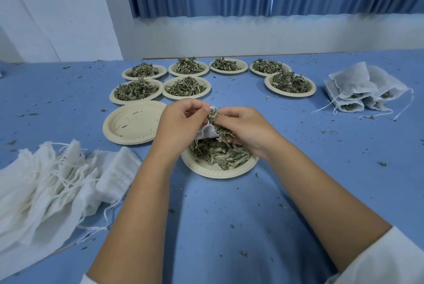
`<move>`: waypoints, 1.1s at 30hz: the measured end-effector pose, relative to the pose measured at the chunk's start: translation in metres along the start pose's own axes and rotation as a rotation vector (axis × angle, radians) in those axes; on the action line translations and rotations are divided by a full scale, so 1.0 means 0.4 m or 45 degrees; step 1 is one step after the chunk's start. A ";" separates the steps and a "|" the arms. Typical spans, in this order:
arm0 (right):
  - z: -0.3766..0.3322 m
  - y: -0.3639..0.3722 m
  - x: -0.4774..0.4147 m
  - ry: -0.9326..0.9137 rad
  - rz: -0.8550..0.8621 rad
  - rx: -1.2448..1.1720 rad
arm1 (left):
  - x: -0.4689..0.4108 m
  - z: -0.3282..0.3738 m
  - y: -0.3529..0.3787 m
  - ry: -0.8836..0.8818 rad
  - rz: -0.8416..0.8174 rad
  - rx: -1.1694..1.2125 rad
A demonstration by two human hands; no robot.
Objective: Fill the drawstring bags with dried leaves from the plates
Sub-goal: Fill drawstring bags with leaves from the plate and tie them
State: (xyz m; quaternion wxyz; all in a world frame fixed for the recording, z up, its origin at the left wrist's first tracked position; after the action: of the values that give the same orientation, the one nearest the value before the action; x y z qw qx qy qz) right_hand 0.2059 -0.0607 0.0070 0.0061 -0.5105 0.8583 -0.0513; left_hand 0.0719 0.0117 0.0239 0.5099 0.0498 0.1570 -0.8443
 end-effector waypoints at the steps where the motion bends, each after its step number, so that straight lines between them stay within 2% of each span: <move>1: 0.002 0.000 -0.001 -0.024 0.048 0.024 | 0.001 0.002 0.000 0.018 0.008 -0.025; 5: 0.012 -0.006 -0.005 -0.096 0.264 0.269 | 0.014 0.014 0.019 0.091 -0.088 -0.145; 8: 0.018 -0.010 -0.008 -0.091 0.340 0.410 | 0.020 0.015 0.035 0.117 -0.118 -0.209; 10: 0.014 -0.014 -0.010 -0.021 0.319 0.279 | 0.012 0.007 0.028 0.092 -0.018 -0.227; 15: -0.016 -0.016 -0.003 0.216 0.070 -0.196 | -0.004 -0.010 0.003 0.012 0.152 -0.189; 24: -0.031 -0.015 0.014 0.337 -0.009 -0.365 | -0.007 -0.017 -0.003 0.020 0.266 -0.259; 28: -0.036 -0.019 0.016 0.299 0.016 -0.448 | -0.008 -0.017 -0.005 0.032 0.285 -0.255; 31: -0.038 -0.022 0.017 0.155 0.095 -0.449 | -0.006 -0.015 -0.004 0.040 0.276 -0.269; 33: -0.038 -0.021 0.020 0.046 0.147 -0.330 | -0.004 -0.013 0.001 0.047 0.251 -0.281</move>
State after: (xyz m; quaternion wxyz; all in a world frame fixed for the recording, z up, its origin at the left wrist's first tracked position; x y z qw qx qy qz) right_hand 0.2086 -0.0704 0.0233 -0.0722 -0.4559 0.8856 0.0512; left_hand 0.0725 0.0144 0.0193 0.5899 0.0240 0.2524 -0.7667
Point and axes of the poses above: each hand's wrist, its own x-axis away from the middle knuckle, its own y-axis out of the palm, z = x × y, the point moved 2 cm from there along -x, towards the middle knuckle, and after that the axes turned 2 degrees about z, right-handed, at the moved point
